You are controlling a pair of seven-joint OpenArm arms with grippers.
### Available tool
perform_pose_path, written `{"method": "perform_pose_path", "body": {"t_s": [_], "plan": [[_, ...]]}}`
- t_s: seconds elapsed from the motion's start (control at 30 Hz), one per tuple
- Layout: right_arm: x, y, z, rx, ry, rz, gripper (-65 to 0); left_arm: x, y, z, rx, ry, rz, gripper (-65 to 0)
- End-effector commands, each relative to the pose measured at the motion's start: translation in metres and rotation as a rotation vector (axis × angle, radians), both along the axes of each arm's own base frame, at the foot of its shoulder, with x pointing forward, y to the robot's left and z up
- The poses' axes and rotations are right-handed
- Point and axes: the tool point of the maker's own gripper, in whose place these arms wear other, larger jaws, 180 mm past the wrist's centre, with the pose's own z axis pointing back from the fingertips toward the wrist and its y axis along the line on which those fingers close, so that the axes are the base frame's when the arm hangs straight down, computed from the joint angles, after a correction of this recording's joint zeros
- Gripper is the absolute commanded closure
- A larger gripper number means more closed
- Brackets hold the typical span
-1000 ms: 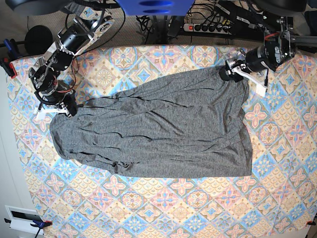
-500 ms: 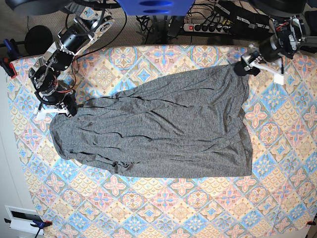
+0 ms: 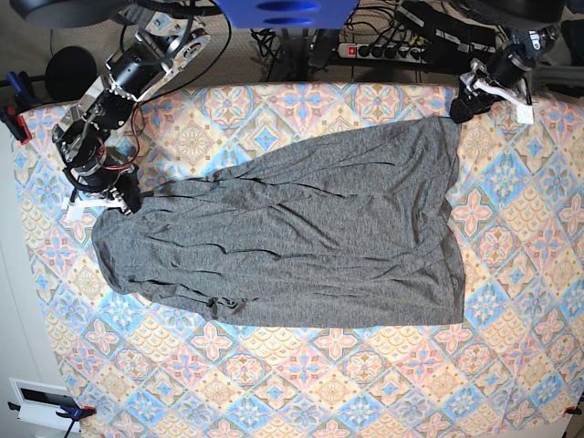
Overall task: Layout the t-shirt on the table in an organized manner, then fold the t-shirt properly
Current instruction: 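Regrasp the collar corner with the left gripper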
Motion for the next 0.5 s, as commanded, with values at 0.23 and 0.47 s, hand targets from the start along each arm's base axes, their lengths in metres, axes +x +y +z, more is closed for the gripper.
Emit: {"method": "perform_pose_path", "body": {"t_s": [0.23, 0.47], "plan": [[0.012, -0.007, 0.016, -0.022, -0.057, -0.004, 0.0, -0.014, -0.004, -0.004, -0.003, 0.037, -0.03, -40.4], [0.012, -0.006, 0.017, -0.021, -0.058, -0.004, 0.0, -0.012, -0.037, -0.009, -0.151, 0.079, -0.034, -40.2]]}}
